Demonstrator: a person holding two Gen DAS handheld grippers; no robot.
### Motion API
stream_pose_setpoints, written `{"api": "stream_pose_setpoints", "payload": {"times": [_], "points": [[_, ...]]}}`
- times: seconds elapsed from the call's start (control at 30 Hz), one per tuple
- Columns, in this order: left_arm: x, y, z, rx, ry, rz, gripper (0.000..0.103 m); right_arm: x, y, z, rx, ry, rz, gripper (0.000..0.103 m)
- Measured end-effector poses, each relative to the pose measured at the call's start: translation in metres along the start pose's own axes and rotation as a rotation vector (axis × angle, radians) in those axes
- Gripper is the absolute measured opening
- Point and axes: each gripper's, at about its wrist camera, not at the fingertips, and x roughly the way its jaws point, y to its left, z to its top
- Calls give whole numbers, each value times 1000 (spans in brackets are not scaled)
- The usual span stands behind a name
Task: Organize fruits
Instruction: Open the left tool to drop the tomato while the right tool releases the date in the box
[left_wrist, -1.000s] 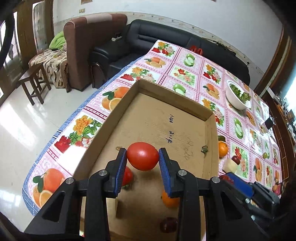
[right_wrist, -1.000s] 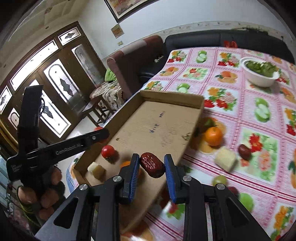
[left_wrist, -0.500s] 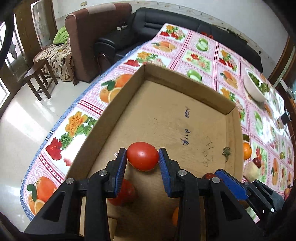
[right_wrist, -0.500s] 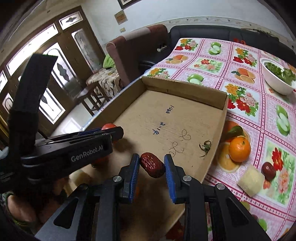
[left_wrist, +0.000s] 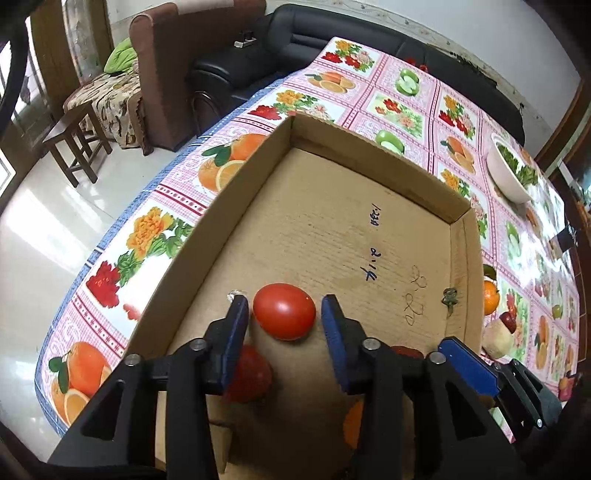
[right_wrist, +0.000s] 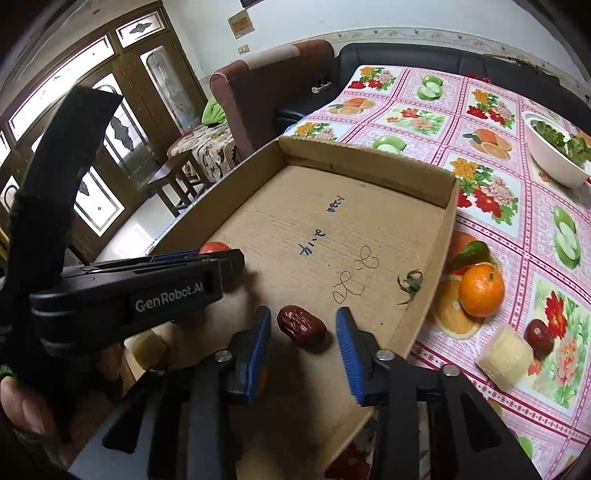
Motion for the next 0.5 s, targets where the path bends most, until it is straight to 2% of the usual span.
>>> {"api": "stream_pose_setpoints", "payload": {"times": [0.27, 0.5], "points": [[-24, 4, -10, -37, -32, -47, 40, -38, -12, -12, 53, -51, 21, 42], [-51, -10, -27, -14, -64, -111, 43, -82, -44, -37, 138, -112, -3, 43]]}}
